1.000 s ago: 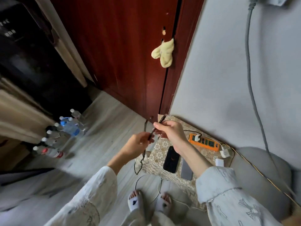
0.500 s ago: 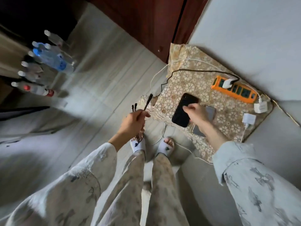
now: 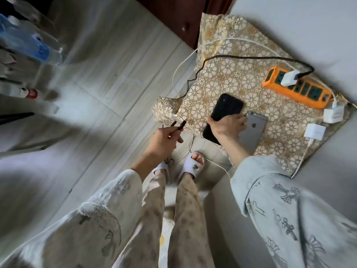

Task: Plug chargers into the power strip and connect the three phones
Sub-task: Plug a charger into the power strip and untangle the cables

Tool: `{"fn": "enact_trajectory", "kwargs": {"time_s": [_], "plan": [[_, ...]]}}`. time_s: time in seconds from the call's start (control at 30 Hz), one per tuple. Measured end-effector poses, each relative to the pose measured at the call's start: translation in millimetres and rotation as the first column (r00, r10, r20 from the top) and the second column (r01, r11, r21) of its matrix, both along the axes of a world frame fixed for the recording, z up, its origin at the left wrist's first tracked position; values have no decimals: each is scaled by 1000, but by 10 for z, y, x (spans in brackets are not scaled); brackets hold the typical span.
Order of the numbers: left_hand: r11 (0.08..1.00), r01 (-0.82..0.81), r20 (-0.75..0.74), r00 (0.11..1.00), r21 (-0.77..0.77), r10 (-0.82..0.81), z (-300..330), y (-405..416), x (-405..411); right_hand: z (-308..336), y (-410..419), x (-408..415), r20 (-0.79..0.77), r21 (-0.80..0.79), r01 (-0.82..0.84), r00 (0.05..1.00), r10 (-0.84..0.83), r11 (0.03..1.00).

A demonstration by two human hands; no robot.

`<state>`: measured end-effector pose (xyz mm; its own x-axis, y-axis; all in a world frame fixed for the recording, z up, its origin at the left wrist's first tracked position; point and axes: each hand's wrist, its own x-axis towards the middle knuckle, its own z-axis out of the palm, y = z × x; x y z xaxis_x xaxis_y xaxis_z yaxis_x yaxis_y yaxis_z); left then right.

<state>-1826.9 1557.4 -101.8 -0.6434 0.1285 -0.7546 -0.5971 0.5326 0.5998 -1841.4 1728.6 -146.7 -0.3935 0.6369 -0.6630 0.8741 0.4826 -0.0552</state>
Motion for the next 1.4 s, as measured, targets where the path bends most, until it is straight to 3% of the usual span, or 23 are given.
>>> {"fn": "enact_trajectory", "kwargs": {"time_s": [0.2,0.27,0.33,0.43,0.5,0.57,0.77,0.97,1.2,1.4], "plan": [[995,-17,-101,995,-96,7,65,125,-8,12,6,-14,-20,-26,43,999,-43,999],[992,-11,-155,988,-129,-10,82,123,-15,26,13,17,-66,-119,196,977,-205,973],[993,3,-172,985,-121,-24,99,105,-24,105,44,29,-63,-342,469,853,-518,814],[994,29,-175,984,-104,-47,136,69,-31,281,86,26,156,-639,673,589,-793,374],[991,53,-212,974,-122,-78,172,56,-25,345,100,7,212,-706,669,512,-833,231],[988,68,-263,959,-137,-103,214,64,-14,387,76,-17,239,-737,654,491,-838,173],[995,44,-326,943,-86,-70,331,78,39,528,-42,-11,250,-766,628,489,-835,139],[994,49,-342,936,-97,-79,314,83,62,560,-106,-33,220,-755,631,497,-840,175],[924,130,-477,825,-360,-302,350,22,163,552,-226,60,194,-762,620,496,-846,189],[903,216,-455,805,-372,-380,371,-57,133,594,-262,111,176,-762,608,527,-832,224]]}}
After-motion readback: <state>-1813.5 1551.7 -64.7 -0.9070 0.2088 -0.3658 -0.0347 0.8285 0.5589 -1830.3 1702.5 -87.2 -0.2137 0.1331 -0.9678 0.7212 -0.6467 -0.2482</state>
